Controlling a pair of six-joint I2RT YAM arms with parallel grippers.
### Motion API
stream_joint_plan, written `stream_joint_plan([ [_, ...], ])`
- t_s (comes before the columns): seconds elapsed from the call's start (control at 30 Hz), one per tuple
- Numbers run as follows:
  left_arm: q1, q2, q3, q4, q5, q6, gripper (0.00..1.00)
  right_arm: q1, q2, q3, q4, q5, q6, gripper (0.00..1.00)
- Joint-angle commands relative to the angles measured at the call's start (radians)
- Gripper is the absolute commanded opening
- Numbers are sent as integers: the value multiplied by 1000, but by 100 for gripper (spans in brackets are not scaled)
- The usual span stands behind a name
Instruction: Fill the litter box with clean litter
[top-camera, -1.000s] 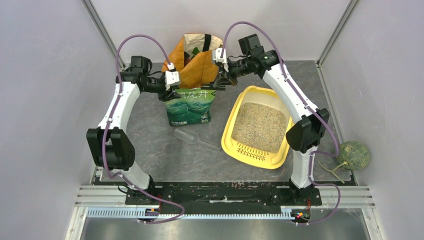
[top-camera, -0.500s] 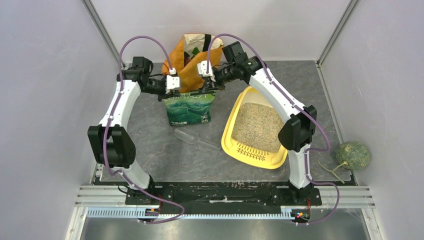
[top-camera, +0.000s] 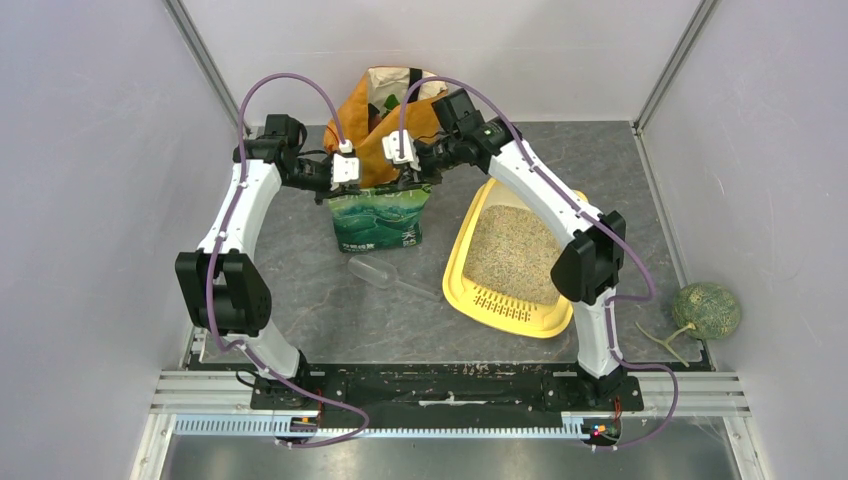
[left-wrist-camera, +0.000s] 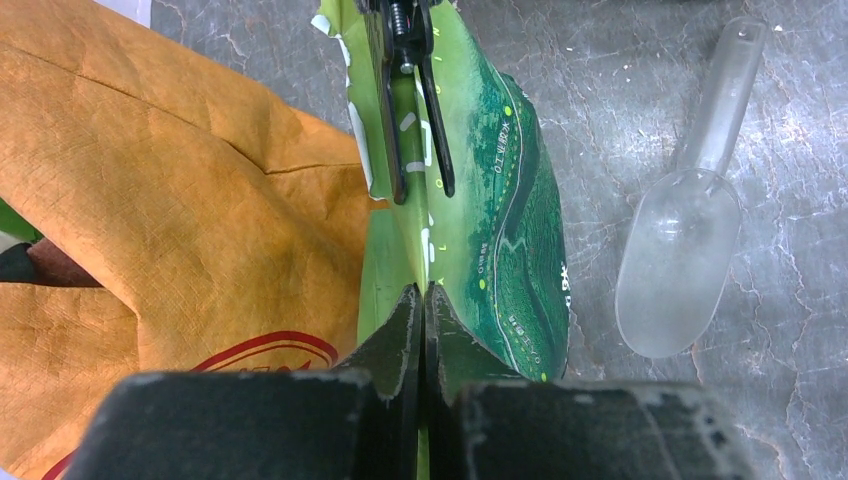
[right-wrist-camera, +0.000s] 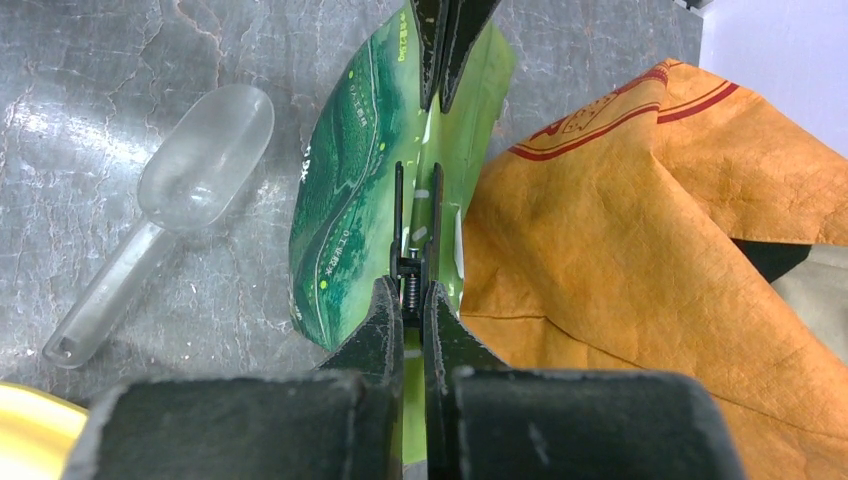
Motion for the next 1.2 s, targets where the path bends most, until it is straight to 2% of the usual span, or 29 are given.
stream_joint_plan([
  [0.0, -4, -2, 37, -22, 31, 47, 2, 23, -4, 16, 41, 36, -14, 0],
  [0.2, -4, -3, 40, -21, 33, 55, 2, 20, 10, 6, 57, 68, -31, 0],
  [1.17, -3, -9, 38, -20, 23, 65, 2, -61, 28, -32, -17, -27, -40, 0],
])
